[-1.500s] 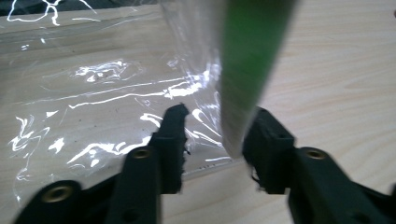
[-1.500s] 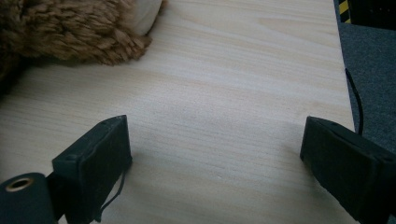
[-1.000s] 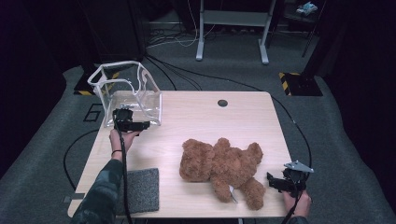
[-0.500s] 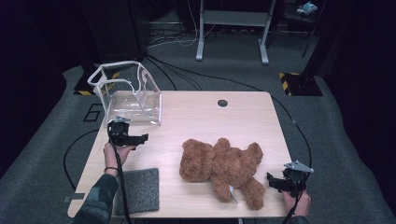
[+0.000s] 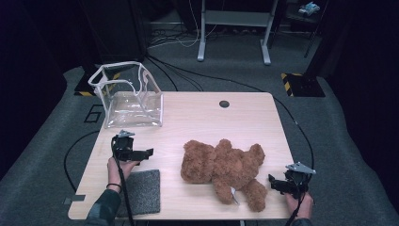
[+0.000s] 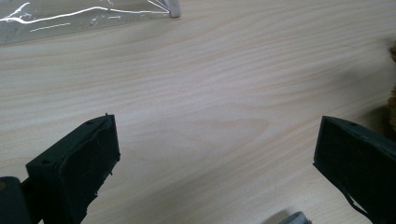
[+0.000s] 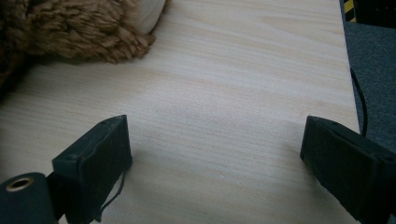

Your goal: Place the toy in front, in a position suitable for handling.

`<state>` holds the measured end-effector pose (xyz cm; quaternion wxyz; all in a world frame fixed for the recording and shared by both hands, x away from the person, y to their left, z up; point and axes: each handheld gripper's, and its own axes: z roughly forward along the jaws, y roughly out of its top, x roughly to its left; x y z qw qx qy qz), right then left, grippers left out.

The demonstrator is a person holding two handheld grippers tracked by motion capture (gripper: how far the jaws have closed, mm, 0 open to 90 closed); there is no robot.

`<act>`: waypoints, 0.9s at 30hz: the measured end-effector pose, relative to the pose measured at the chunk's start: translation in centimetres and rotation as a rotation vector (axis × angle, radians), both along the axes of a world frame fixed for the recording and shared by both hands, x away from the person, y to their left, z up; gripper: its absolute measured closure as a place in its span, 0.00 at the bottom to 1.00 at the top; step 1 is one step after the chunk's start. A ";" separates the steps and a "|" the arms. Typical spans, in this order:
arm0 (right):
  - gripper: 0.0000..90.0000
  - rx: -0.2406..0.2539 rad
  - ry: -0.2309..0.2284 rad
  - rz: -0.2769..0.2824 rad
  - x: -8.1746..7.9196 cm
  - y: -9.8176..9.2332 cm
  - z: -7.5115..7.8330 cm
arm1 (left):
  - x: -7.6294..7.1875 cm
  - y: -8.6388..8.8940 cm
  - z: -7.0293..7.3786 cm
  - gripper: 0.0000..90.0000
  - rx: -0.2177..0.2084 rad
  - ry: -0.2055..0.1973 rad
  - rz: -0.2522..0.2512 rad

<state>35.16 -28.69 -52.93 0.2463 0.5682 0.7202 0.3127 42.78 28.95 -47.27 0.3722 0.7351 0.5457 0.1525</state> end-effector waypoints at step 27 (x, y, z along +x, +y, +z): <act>0.09 0.072 0.076 0.095 -0.9 1.7 5.2 | -3.6 -3.8 1.1 0.00 -0.024 0.021 -0.088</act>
